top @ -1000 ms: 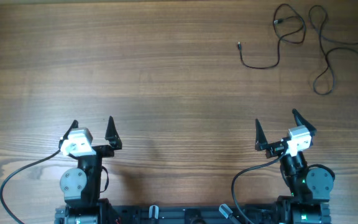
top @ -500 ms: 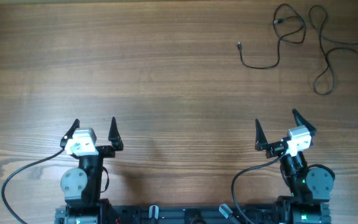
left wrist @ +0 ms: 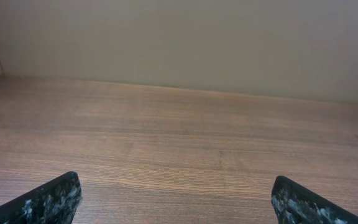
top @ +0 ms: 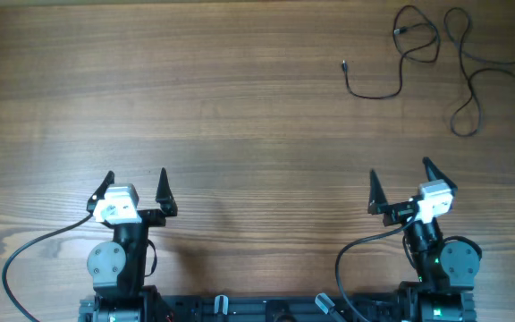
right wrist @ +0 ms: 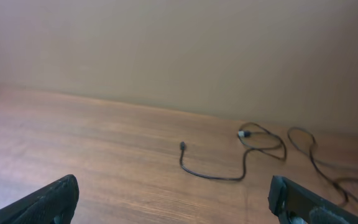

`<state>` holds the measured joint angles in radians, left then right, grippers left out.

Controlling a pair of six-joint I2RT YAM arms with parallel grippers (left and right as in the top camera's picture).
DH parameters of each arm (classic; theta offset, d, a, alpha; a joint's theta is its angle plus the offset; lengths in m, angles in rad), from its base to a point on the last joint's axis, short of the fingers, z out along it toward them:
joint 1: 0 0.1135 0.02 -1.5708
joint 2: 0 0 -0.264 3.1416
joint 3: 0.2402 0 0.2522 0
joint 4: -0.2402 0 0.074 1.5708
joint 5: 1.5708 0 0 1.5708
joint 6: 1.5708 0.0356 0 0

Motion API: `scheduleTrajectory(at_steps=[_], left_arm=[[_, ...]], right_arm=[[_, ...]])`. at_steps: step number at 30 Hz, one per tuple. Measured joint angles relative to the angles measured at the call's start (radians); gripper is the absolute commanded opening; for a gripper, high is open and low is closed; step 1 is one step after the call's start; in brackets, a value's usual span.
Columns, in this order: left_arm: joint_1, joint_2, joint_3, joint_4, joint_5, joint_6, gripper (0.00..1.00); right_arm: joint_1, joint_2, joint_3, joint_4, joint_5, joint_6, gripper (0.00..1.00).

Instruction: Untangle cables

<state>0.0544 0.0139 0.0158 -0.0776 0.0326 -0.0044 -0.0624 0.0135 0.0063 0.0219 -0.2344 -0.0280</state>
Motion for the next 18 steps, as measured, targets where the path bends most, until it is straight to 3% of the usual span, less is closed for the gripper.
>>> scheduleTrajectory(at_steps=[2, 7, 13, 18], left_arm=[[0.0, 0.0, 0.0, 0.0, 0.0, 0.0, 1.0], [0.0, 0.0, 0.0, 0.0, 0.0, 0.0, 1.0], [0.0, 0.0, 0.0, 0.0, 0.0, 0.0, 1.0], [0.0, 0.0, 0.0, 0.0, 0.0, 0.0, 1.0]], right_arm=[[0.0, 0.0, 0.0, -0.016, 0.124, 0.178, 1.0], [0.0, 0.0, 0.0, -0.017, 0.192, 0.279, 1.0], [0.0, 0.0, 0.0, -0.017, 0.198, 0.292, 1.0], [0.0, 0.0, 0.0, -0.018, 0.149, 0.149, 1.0]])
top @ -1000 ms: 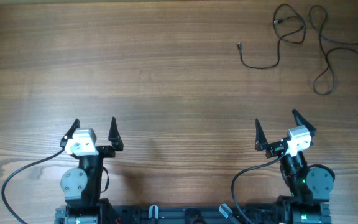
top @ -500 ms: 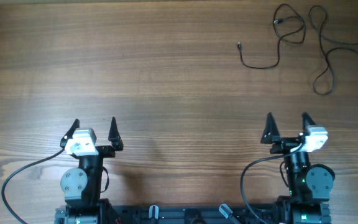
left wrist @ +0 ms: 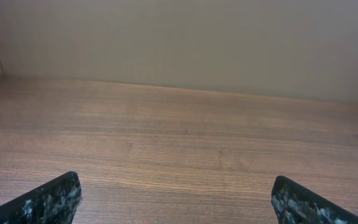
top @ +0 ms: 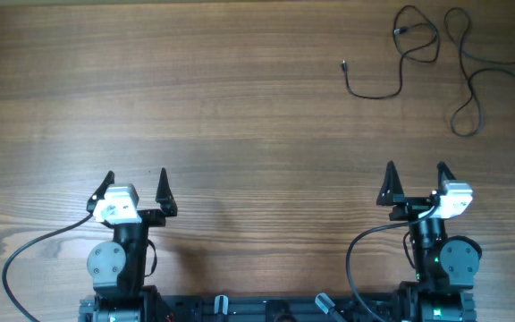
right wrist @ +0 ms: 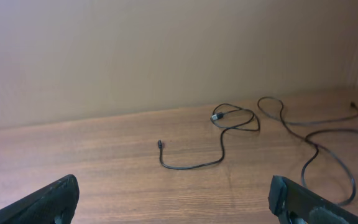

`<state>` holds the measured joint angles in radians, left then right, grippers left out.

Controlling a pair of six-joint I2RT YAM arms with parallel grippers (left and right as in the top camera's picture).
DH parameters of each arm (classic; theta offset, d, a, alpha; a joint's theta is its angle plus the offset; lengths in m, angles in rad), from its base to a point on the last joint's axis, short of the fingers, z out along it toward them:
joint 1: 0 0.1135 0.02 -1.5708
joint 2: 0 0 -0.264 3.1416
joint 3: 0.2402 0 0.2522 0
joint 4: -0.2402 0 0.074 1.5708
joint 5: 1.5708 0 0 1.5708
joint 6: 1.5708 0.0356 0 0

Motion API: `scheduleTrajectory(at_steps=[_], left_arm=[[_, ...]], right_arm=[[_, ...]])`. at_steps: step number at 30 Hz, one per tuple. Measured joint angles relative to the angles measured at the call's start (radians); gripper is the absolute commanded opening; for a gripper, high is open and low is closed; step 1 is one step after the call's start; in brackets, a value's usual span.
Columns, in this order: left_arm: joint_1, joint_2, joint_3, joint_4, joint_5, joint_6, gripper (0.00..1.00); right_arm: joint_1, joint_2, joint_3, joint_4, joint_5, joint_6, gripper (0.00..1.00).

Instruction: Untangle cables

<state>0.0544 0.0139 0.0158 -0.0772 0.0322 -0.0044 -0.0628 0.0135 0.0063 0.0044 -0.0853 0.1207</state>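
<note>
Thin black cables lie at the far right of the wooden table. One short cable (top: 392, 85) runs from a small plug at its left end up into a loop; in the right wrist view this short cable (right wrist: 194, 165) lies ahead. A longer cable (top: 472, 89) winds beside it toward the right edge, and the longer cable (right wrist: 316, 149) shows on the right. My right gripper (top: 416, 181) stands open near the front edge, well short of the cables. My left gripper (top: 135, 186) stands open at the front left, over bare wood. Neither holds anything.
Another dark cable piece curves at the right edge of the table. A beige wall (left wrist: 179, 43) rises behind the table's far edge. A cable plug tip shows at the right margin of the left wrist view.
My right gripper has turned toward the right and sits slightly further right; the cables now lie more centrally in its wrist view. The left arm has not moved.
</note>
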Motion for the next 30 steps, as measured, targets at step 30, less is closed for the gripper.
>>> scheduleTrajectory(at_steps=[30], left_arm=[[0.0, 0.0, 0.0, 0.0, 0.0, 0.0, 1.0]], right_arm=[[0.014, 0.0, 0.0, 0.0, -0.012, -0.067, 1.0]])
